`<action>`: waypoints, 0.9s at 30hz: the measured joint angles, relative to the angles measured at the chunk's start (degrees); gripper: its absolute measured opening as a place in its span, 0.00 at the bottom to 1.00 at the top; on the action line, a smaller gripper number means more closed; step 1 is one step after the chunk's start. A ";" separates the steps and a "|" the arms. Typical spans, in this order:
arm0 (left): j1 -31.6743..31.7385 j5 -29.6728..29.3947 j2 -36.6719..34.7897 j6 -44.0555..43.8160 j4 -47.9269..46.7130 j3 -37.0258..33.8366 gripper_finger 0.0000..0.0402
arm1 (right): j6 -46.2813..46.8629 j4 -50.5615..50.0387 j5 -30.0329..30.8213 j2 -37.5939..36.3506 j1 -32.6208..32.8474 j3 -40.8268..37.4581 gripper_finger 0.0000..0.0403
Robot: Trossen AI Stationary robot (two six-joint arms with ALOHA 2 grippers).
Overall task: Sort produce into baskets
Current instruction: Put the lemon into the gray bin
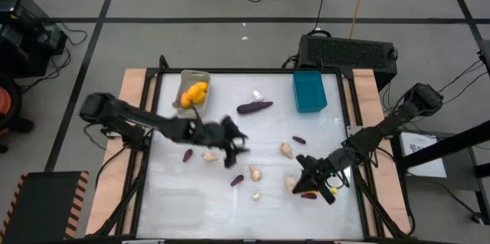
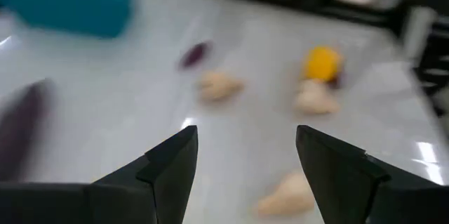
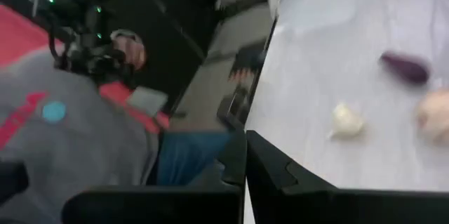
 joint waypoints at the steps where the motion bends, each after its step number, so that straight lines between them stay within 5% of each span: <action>1: -1.51 0.02 2.32 0.95 3.97 0.13 0.62 | 0.61 -2.66 0.63 0.00 1.37 1.18 0.00; 6: -7.33 -1.91 14.43 12.11 19.04 6.47 0.62 | 3.84 -17.11 10.11 0.00 8.89 8.25 0.00; 10: -9.39 -6.68 23.79 18.40 19.42 17.25 0.62 | 7.97 -25.12 20.95 0.00 15.28 12.06 0.00; 15: -9.25 -5.67 35.54 19.10 19.40 31.63 0.62 | 12.28 -28.01 30.41 0.00 21.75 12.69 0.00; 27: -5.65 3.53 53.92 20.86 7.64 55.81 0.62 | 11.70 -30.59 32.70 0.02 24.59 12.74 0.00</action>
